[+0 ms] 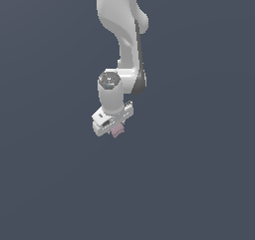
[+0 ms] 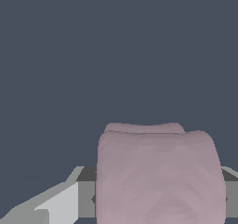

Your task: Pick up the object and move it to a goal position.

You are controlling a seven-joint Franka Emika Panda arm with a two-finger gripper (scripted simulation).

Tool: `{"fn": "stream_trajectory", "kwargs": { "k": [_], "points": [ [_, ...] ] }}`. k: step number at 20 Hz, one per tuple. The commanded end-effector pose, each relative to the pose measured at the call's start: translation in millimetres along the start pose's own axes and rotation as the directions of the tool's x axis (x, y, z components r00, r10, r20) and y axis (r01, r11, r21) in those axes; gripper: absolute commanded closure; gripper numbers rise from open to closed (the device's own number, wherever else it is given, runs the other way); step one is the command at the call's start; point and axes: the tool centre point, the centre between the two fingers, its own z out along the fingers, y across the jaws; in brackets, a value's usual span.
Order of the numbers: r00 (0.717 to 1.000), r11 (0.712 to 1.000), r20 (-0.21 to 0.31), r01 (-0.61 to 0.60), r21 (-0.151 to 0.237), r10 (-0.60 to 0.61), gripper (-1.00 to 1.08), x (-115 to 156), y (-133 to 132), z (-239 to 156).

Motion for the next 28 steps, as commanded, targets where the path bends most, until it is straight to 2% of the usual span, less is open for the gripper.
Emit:
{"fn": "stream_trajectory", "kwargs": {
  "k": [1,16,28],
  "points": [
    [1.000,1.000,0.000,0.000,0.000,0.000,1.08,13,6,-9],
    [1.000,1.000,0.000,0.000,0.001,0.000,1.08,98,44,-65],
    [1.000,1.000,0.000,0.000,0.001,0.000,1.08,130,60,-85]
  ]
}}
